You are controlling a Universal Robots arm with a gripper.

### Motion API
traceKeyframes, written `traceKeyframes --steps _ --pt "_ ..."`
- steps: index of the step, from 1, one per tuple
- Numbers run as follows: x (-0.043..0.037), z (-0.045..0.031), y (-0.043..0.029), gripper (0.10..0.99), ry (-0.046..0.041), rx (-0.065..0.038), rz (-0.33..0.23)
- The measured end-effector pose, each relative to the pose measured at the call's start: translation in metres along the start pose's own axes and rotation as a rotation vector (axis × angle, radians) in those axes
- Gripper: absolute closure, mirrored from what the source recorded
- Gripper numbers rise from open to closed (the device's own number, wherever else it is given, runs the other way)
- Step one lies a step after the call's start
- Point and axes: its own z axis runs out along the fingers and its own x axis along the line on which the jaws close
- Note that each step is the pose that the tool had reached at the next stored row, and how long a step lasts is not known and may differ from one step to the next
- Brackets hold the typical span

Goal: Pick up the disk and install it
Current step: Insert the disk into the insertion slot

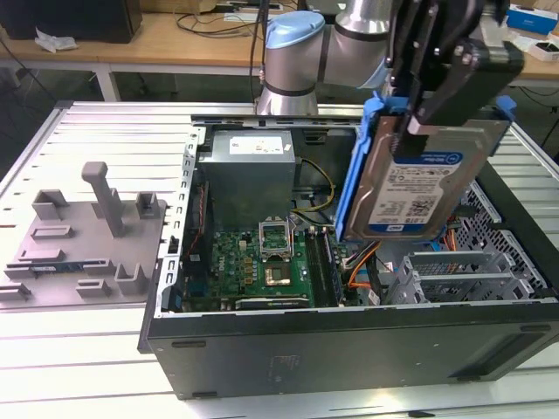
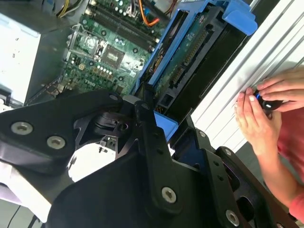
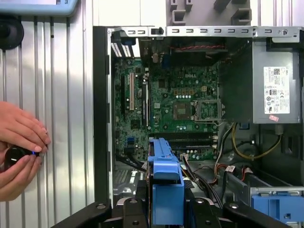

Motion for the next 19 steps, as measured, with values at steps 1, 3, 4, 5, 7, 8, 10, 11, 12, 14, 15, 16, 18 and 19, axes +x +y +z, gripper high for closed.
traceKeyframes --steps 1,3,4,5,7,8,10,11,12,14,15,16,18,19 --pt "0.0001 0.0000 -0.0046 0.722 0.0001 0.000 0.000" --pt "0.0003 0.0000 -0.0108 0.722 -0.0001 0.000 0.000" --pt "0.0005 0.0000 -0.0143 0.722 0.0000 0.000 0.000" --pt "0.0007 0.0000 -0.0183 0.722 0.0000 0.000 0.000" --pt "0.0012 0.0001 -0.0255 0.722 0.0000 0.000 0.000" --pt "0.0015 0.0002 -0.0277 0.722 -0.0001 0.000 0.000" --pt "0.0022 0.0003 -0.0334 0.722 0.0000 0.000 0.000" --pt "0.0027 0.0004 -0.0374 0.722 0.0000 0.000 0.000" --pt "0.0030 0.0005 -0.0402 0.722 0.0000 0.000 0.000" --pt "0.0038 0.0008 -0.0483 0.722 0.0000 0.000 0.000" --pt "0.0043 0.0009 -0.0528 0.722 0.0000 0.000 0.000" --pt "0.0047 0.0010 -0.0562 0.722 -0.0001 0.000 0.000" --pt "0.0052 0.0014 -0.0648 0.722 -0.0001 0.000 0.000" --pt "0.0054 0.0017 -0.0698 0.722 -0.0001 0.000 0.000"
